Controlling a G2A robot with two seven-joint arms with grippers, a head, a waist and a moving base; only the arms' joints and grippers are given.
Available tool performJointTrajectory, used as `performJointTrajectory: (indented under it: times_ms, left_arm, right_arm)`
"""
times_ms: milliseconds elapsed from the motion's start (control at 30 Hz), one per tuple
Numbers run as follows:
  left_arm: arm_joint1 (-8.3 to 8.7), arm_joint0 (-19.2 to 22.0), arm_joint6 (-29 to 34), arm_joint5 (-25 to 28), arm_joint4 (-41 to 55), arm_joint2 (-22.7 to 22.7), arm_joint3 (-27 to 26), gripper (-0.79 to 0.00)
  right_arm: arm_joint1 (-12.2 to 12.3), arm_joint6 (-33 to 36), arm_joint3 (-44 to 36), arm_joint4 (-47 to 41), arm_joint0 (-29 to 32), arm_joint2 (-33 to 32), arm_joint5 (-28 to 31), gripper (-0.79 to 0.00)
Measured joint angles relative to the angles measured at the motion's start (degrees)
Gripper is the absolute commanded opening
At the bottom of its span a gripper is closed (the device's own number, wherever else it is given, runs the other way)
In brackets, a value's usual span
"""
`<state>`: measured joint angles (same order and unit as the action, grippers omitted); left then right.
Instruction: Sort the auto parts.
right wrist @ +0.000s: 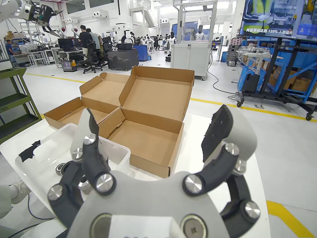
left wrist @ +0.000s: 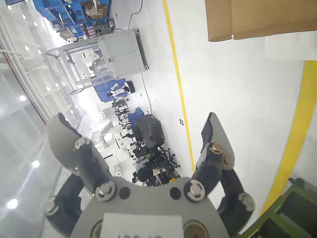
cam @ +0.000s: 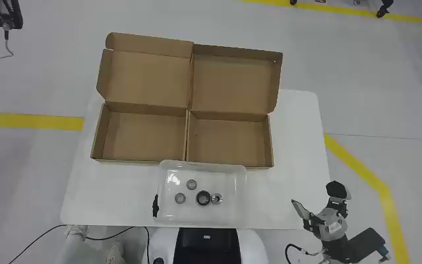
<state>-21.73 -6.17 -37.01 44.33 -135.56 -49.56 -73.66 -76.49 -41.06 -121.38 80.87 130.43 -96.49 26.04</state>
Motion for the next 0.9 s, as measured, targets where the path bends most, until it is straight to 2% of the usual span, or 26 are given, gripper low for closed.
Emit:
performJointTrajectory:
  times_ms: [800,900]
  left_arm:
    - [0.00,0.00,0.00,0.00,0.00,0.00,0.00,0.000]
    - [0.00,0.00,0.00,0.00,0.00,0.00,0.00,0.000]
  right_arm:
    - [0.00,0.10,0.02,0.00,-0.08,0.01,-0.03,0.000]
    - [0.16,3.09,0.25,0.23,-1.38,0.19,0.33,0.000]
